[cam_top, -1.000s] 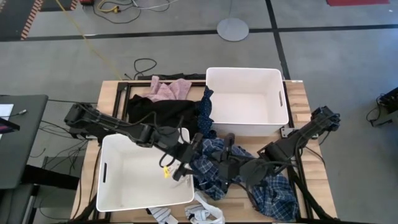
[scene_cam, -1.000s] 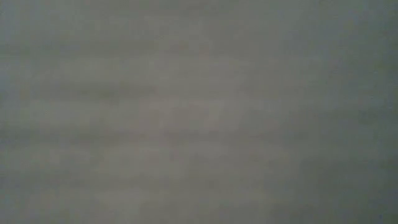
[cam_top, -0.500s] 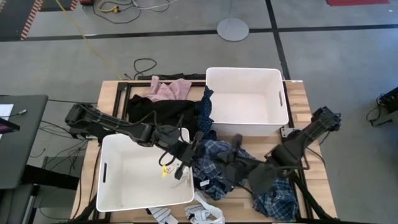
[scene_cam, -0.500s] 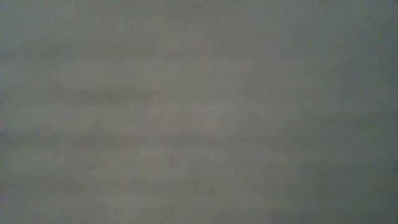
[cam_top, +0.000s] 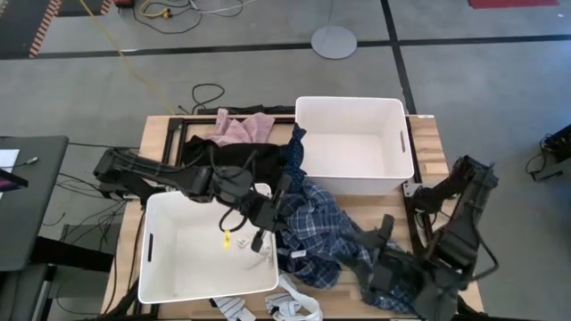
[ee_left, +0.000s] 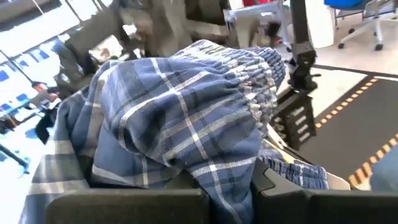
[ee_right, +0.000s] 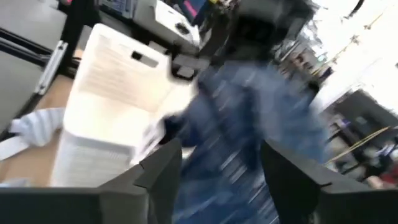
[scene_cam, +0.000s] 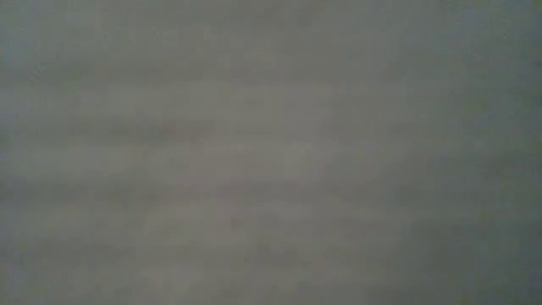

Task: Sort clothes
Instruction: Put the blue pajamas into the top laundry bin

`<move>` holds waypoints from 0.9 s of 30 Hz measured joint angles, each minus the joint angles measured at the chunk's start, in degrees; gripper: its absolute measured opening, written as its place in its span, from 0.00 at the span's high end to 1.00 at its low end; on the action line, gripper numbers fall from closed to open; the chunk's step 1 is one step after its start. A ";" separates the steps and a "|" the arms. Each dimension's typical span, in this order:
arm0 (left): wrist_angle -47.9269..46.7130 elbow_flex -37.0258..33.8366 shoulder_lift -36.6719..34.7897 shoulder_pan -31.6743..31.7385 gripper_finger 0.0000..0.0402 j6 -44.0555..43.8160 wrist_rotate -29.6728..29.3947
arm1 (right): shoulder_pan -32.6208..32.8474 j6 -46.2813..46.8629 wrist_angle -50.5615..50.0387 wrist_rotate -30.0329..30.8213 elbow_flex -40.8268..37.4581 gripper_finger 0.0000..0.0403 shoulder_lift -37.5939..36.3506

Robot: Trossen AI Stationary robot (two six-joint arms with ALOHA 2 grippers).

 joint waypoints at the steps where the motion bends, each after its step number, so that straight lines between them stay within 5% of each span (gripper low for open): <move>1: -1.42 1.70 -0.03 0.00 0.96 0.58 -0.62 | 0.30 4.38 -3.29 -0.16 0.00 0.40 0.00; 9: -11.70 14.53 -0.07 0.00 0.96 3.30 -5.67 | 0.40 45.92 -34.76 -8.48 -0.02 0.39 2.48; 14: -14.67 19.73 -0.16 0.00 0.96 3.34 -6.65 | -0.40 60.01 -46.85 -11.06 -0.07 0.39 8.34; 27: -16.79 22.58 -0.11 0.00 0.96 2.98 -8.63 | -6.15 75.72 -41.87 -12.83 -9.70 0.39 14.75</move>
